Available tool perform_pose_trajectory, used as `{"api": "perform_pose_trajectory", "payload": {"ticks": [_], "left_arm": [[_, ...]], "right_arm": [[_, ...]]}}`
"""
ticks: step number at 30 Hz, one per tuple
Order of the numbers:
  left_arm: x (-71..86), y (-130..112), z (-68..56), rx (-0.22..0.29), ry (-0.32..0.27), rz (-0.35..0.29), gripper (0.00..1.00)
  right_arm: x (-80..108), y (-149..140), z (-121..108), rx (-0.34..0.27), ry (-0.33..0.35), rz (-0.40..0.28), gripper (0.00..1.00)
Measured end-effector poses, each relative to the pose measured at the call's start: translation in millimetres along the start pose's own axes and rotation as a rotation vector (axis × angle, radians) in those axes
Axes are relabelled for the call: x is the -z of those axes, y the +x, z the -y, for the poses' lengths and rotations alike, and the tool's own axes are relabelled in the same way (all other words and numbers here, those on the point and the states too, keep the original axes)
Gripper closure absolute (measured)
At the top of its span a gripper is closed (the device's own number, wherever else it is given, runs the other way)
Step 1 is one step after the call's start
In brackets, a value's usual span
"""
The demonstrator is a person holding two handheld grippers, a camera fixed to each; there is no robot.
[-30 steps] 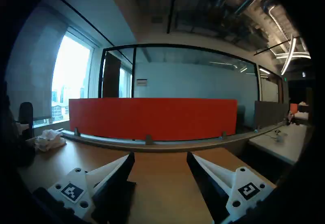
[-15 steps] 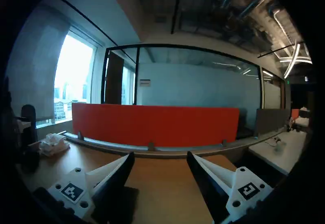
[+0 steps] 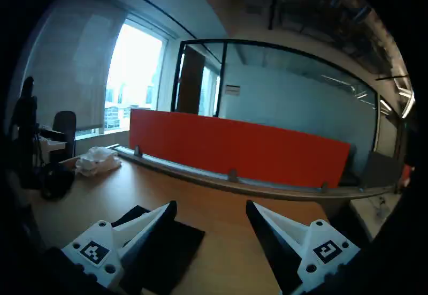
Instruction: Fold towel
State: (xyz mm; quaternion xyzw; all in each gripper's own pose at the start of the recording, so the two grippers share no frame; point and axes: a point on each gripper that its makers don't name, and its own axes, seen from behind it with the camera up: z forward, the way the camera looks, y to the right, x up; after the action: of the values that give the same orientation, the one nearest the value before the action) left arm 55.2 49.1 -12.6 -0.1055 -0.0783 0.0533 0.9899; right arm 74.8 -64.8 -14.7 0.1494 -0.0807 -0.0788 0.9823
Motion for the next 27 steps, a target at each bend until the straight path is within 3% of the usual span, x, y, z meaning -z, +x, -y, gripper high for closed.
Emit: {"api": "perform_pose_trajectory", "payload": {"ticks": [5,11,17,27], "left_arm": [[-1.5,-13,-14.9,-0.006,-0.07,0.046,0.01],[-0.7,-25,-29.2,-0.037,-0.139,0.086,0.01],[-1.8,-41,-40.1,-0.078,-0.179,0.114,0.01],[-4.2,-83,-58.3,-0.088,-0.231,0.173,0.01]], "right_arm": [[-0.2,-9,22,0.027,0.101,0.048,0.0],[-1.5,-20,38,0.059,0.175,0.098,0.0],[-2.5,-33,48,0.078,0.211,0.129,0.0],[-4.8,-76,66,0.101,0.255,0.195,0.0]]}}
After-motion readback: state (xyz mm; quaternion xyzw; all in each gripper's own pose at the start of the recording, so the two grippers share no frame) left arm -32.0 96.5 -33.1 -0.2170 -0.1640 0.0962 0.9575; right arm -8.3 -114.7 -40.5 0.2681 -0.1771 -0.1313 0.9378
